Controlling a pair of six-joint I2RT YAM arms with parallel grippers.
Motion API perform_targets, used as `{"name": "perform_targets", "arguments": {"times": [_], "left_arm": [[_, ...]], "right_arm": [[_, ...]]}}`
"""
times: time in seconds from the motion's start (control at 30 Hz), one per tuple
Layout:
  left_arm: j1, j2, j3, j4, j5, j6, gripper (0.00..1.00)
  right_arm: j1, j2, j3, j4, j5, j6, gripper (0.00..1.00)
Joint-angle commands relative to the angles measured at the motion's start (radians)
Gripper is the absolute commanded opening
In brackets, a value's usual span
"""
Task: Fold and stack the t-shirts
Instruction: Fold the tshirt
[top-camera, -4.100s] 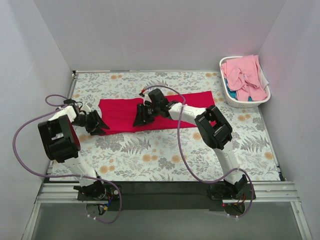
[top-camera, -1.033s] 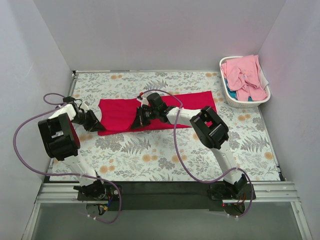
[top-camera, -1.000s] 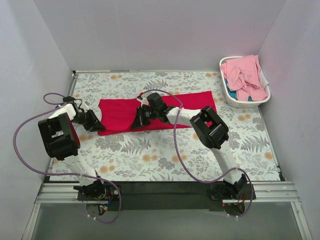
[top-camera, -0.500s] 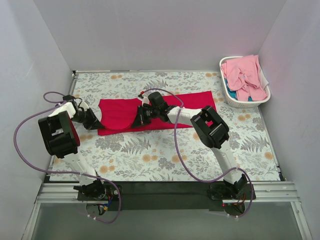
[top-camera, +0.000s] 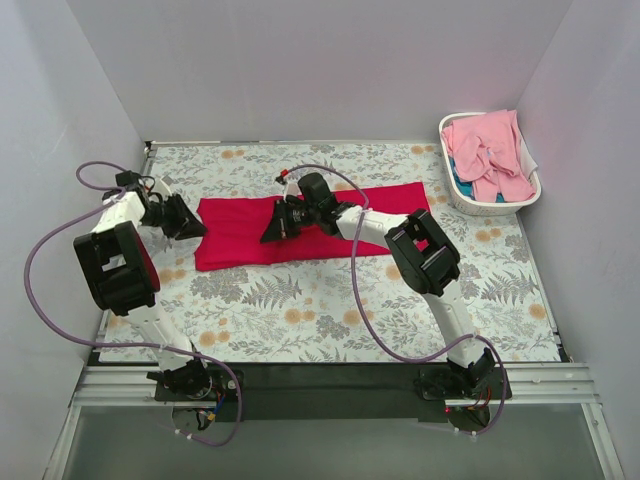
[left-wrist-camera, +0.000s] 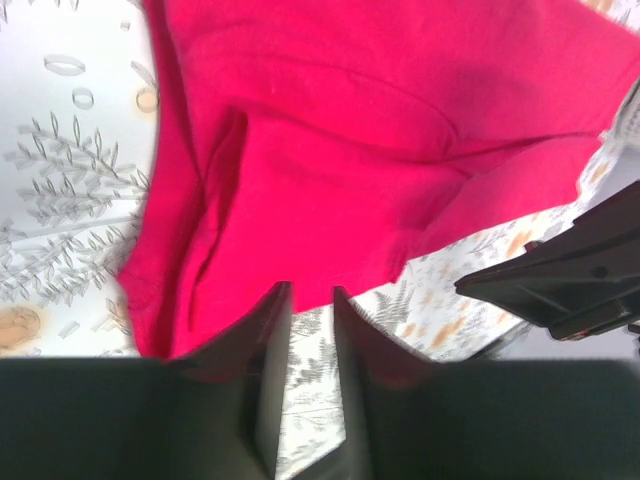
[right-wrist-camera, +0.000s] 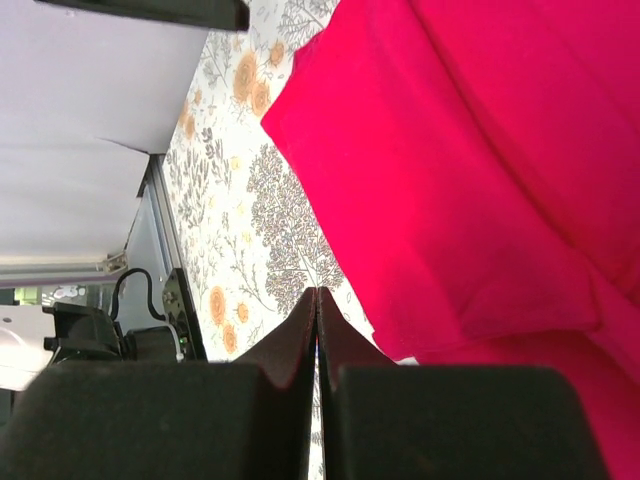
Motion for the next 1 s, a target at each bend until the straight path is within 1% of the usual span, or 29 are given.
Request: {"name": "perform_targets", "arguments": {"times": [0.0, 0.03, 0.07, 0.27, 0.3, 0.33, 0.37, 0.47, 0.67, 0.73, 0.87, 0.97], "left_arm": [[0.009, -0.029, -0.011, -0.049, -0.001, 0.011, 0.26], [0.007, -0.039, -0.028, -0.044, -0.01, 0.012, 0.3], [0.007, -0.045, -0.045, -0.044, -0.016, 0.017, 0.3], [0.007, -0.063, -0.129, -0.026, -0.07, 0.023, 0.31], [0.007, -0.063, -0.136, -0.028, -0.074, 0.023, 0.31], [0.007, -0.065, -0.148, -0.026, -0.079, 0.024, 0.31], [0.007, -0.068, -0.154, -0.026, -0.088, 0.028, 0.31], [0.007, -0.069, -0.168, -0.028, -0.099, 0.028, 0.31], [0.007, -0.071, -0.173, -0.026, -0.107, 0.023, 0.31], [0.007, -0.071, -0.169, -0.026, -0.105, 0.02, 0.31], [0.007, -0.069, -0.168, -0.021, -0.104, 0.017, 0.31], [0.007, -0.071, -0.172, -0.021, -0.107, 0.017, 0.31]], "right_arm": [[-0.01, -0.012, 0.037, 0.045, -0.017, -0.018, 0.01], [-0.01, -0.007, 0.035, 0.048, -0.019, -0.015, 0.01], [-0.01, -0.005, 0.035, 0.048, -0.022, -0.012, 0.01], [-0.008, -0.001, 0.034, 0.052, -0.045, 0.019, 0.01], [-0.007, -0.007, 0.023, 0.052, -0.042, 0.026, 0.09], [-0.002, -0.031, -0.026, 0.052, -0.031, 0.035, 0.16], [0.002, -0.044, -0.05, 0.052, -0.022, 0.037, 0.29], [0.018, -0.068, -0.121, 0.052, -0.014, 0.054, 0.4], [0.028, -0.068, -0.178, 0.051, 0.025, 0.078, 0.47], [0.03, -0.053, -0.175, 0.051, 0.026, 0.086, 0.47], [0.033, -0.03, -0.157, 0.051, 0.047, 0.098, 0.52], [0.033, -0.013, -0.137, 0.051, 0.052, 0.103, 0.52]]}}
